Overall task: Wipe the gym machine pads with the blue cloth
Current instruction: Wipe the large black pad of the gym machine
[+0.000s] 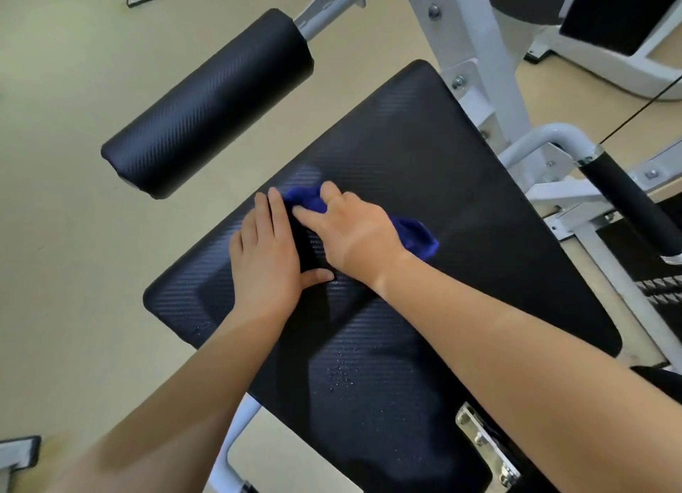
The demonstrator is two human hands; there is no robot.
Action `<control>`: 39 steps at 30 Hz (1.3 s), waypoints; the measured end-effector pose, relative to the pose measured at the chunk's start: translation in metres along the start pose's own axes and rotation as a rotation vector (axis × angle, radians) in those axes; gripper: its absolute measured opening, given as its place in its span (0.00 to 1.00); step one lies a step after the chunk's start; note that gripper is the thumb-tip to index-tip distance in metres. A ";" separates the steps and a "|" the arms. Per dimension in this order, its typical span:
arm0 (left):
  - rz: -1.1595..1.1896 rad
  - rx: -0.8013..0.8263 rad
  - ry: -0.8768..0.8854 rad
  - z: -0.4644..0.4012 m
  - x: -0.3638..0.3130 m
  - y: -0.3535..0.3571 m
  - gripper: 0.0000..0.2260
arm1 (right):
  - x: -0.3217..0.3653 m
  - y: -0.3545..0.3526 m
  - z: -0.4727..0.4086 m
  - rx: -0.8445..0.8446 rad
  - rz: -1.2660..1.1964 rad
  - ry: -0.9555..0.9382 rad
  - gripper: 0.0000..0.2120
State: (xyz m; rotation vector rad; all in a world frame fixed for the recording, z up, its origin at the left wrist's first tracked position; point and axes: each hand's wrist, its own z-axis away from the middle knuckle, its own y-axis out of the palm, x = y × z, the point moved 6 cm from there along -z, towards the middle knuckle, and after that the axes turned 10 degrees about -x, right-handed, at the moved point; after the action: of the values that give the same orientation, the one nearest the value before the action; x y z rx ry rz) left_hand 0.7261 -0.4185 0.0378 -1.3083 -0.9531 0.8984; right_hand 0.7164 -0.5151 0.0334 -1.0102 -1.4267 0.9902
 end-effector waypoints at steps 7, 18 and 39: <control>-0.010 -0.009 0.008 0.003 -0.002 0.002 0.56 | -0.083 -0.024 -0.007 -0.160 0.081 0.343 0.22; 0.115 -0.065 -0.121 0.023 0.002 0.003 0.50 | -0.024 -0.001 0.019 0.050 0.157 -0.064 0.26; 0.033 0.049 -0.007 0.063 -0.009 0.021 0.56 | -0.045 0.005 0.043 0.055 0.103 0.300 0.31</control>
State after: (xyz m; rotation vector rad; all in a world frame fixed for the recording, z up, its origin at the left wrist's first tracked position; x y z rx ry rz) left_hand 0.6646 -0.4027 0.0181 -1.2831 -0.9118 0.9472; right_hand 0.6765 -0.5587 0.0121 -1.1478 -1.1045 0.9035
